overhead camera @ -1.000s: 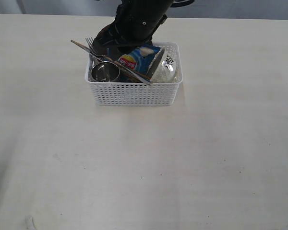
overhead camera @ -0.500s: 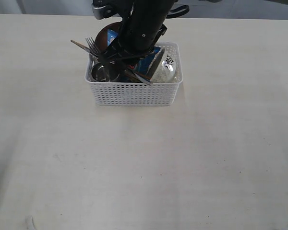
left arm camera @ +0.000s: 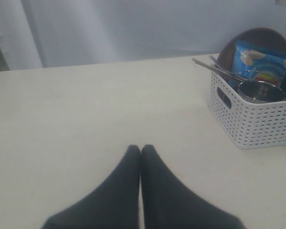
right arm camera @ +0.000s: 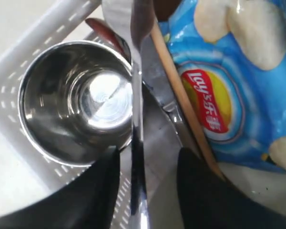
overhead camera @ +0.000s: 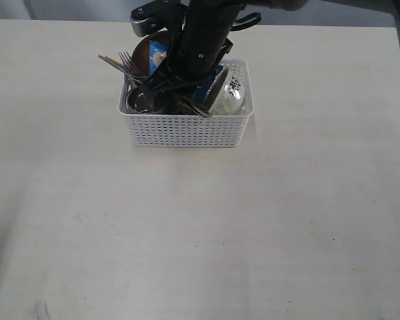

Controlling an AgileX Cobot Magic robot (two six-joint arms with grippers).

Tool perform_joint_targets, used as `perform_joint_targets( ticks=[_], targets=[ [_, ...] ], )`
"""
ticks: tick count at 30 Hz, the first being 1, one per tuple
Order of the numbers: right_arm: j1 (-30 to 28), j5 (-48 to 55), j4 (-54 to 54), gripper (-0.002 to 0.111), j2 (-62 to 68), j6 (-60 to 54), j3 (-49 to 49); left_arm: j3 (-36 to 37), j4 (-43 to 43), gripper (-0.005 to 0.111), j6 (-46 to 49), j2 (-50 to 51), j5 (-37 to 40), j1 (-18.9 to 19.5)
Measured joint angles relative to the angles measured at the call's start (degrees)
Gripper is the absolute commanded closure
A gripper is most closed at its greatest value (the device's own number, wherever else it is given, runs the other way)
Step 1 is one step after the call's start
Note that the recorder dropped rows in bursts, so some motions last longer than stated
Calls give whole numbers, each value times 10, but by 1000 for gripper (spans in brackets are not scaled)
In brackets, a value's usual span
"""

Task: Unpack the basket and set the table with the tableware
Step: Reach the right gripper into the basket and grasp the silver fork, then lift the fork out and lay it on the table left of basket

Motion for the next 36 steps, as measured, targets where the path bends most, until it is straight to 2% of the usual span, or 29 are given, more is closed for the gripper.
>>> perform_joint_targets(
  ticks=[5,16,26,33,36],
  targets=[
    [0,0,0,109,1,0,0,0,0,107,0,0,0,0],
    [2,1,-1,109,0,-14,-8,0,0,107,0,0,0,0],
    [2,26,-8,109,-51,-12,-40,0,0,107,0,0,0,0],
    [2,135,-74,109,-117,116,-38,0,0,107,0,0,0,0],
    [2,142,-75,109,-157,181,5,0,0,107,0,0,0,0]
  ],
)
